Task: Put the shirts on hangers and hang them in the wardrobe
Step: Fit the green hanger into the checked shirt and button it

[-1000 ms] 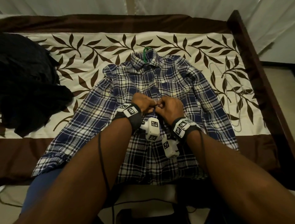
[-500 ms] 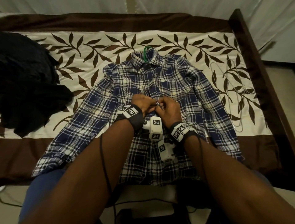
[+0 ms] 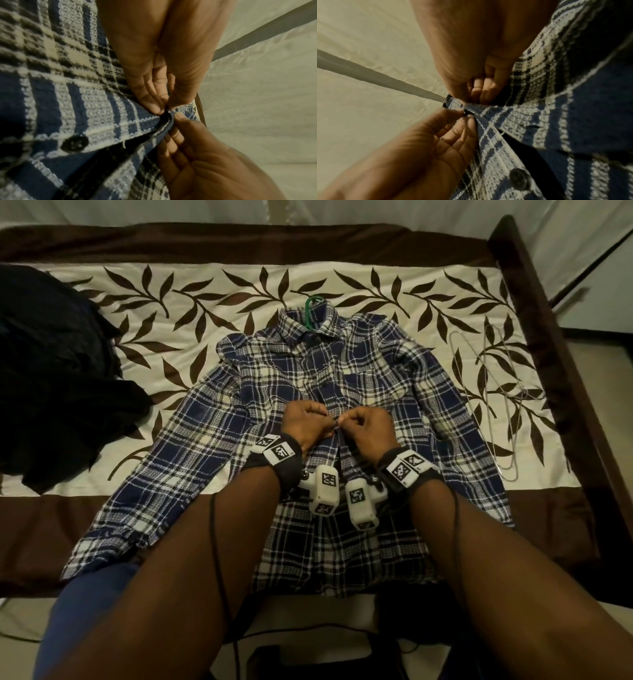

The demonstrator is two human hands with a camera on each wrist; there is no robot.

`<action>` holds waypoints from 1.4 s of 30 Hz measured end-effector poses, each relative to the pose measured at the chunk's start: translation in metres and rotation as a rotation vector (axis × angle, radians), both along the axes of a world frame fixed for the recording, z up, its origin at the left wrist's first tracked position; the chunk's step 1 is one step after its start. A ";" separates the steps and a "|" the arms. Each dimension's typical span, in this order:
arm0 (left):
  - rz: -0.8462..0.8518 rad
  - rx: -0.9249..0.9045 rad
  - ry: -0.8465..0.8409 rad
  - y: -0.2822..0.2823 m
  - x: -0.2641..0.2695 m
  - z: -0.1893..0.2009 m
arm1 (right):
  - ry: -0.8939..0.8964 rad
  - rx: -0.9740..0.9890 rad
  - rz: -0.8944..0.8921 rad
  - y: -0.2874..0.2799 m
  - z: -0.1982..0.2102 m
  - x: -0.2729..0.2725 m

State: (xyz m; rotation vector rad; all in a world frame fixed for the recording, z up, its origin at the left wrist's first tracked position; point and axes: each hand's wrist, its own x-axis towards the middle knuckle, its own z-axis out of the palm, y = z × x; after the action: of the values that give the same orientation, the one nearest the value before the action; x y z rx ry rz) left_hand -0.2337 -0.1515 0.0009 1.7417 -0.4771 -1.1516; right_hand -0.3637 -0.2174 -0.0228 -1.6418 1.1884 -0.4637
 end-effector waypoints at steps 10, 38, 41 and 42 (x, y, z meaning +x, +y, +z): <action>-0.048 -0.073 -0.375 -0.004 0.005 -0.018 | -0.198 0.401 -0.051 -0.016 0.002 0.003; -0.669 0.252 -0.794 0.152 -0.038 -0.012 | 0.492 -0.097 0.163 0.067 0.039 -0.085; -0.708 0.248 -0.717 0.145 -0.037 -0.004 | 0.609 -0.072 0.262 0.063 0.046 -0.083; -0.714 0.242 -0.684 0.142 -0.038 -0.003 | 0.676 -0.077 0.336 0.064 0.047 -0.080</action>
State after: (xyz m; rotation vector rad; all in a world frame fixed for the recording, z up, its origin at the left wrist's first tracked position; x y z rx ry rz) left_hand -0.2716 -0.0097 -0.0022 2.2520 -1.5185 -1.0713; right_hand -0.4435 -0.1533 0.0238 -2.0978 1.3343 0.2914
